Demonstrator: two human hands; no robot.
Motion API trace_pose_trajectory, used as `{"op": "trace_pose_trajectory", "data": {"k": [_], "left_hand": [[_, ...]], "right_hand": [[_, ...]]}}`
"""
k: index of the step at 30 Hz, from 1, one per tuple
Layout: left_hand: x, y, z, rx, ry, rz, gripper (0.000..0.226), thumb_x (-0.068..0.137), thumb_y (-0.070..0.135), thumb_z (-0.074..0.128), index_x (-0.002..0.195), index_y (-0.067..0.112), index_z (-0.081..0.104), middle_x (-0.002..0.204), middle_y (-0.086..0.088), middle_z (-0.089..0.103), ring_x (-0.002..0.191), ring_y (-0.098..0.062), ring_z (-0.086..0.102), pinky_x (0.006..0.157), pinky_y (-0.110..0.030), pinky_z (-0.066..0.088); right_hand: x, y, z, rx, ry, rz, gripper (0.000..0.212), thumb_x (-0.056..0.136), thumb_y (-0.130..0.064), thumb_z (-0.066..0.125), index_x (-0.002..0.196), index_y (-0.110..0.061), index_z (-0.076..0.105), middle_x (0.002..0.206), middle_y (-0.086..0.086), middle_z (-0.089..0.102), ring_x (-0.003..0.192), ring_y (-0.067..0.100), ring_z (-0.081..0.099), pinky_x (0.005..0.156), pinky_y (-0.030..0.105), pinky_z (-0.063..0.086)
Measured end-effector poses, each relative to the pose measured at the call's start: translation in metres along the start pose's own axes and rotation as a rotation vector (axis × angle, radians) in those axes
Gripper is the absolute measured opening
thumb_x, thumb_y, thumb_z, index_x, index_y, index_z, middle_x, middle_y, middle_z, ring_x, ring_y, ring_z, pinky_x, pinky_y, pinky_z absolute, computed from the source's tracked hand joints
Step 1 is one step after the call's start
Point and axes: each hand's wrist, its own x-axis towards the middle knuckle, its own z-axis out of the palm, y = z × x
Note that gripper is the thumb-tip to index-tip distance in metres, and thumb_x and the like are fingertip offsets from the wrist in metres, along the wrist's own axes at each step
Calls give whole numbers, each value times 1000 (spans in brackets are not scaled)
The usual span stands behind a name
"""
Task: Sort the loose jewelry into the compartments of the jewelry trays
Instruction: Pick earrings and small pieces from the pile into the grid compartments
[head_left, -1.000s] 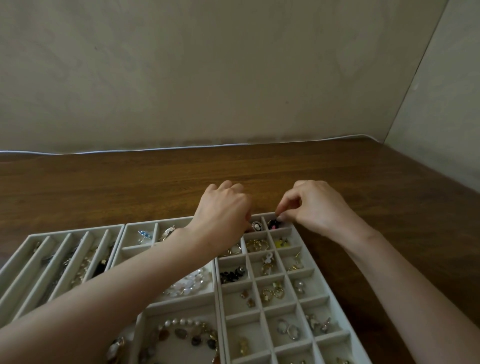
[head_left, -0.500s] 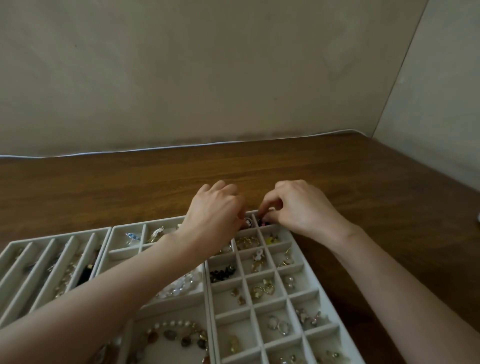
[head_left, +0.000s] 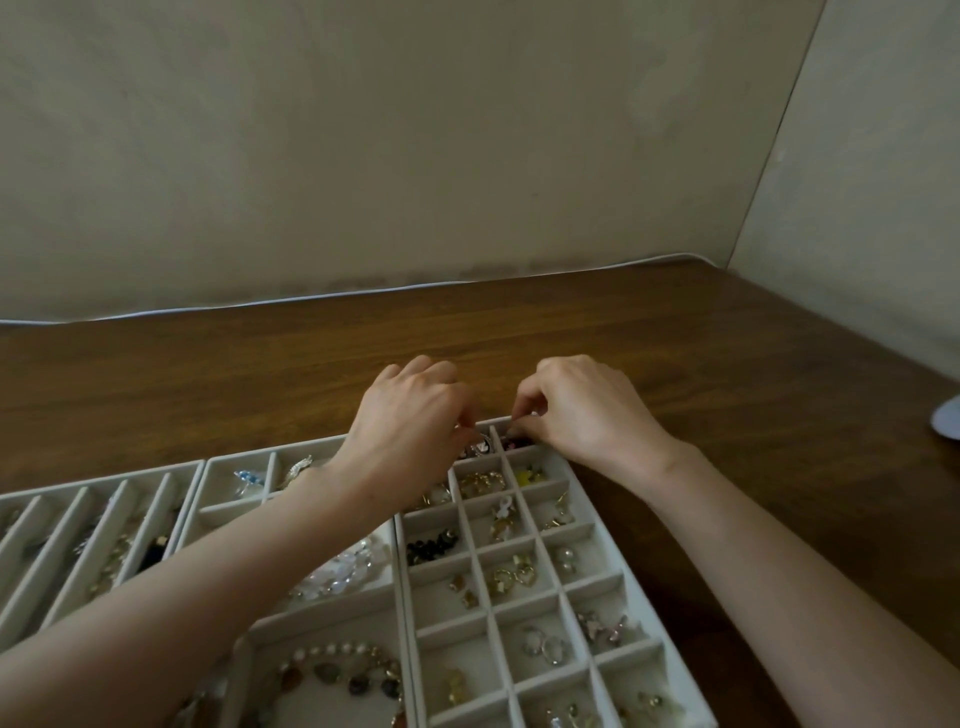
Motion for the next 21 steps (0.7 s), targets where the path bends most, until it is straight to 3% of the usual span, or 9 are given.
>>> {"op": "trace_pose_trajectory", "data": {"k": [6,13,19,21], "left_hand": [[0,-3,7,-131,168,156,8,78,14,68,84,19,66,80,1,52,75,-17,47,61,-31,42],[-1,-5,12,-108,127,224,22,71,0,67,85,17,66,87,-4,53,80,-21,48,65,-28,36],[1,-7,12,-162,136,188,19,78,6,62,90,21,67,86,7,42,82,-14,41,68,-28,37],[4,-7,9,-188,132,166,14,82,12,62,92,21,67,86,8,43,83,-14,40,69,-29,39]], "right_hand": [[0,0,2,-84,-18,40,14,90,-23,61,100,-22,69,102,-6,64,95,14,58,91,34,43],[3,-1,11,-134,41,41,11,89,-18,61,99,-18,67,101,-1,64,96,17,59,92,36,42],[2,2,4,-66,70,17,10,90,-24,61,93,-21,70,100,-6,63,90,8,54,91,31,41],[2,5,1,-25,59,13,10,90,-25,61,93,-21,70,97,-8,62,85,4,51,82,25,43]]}}
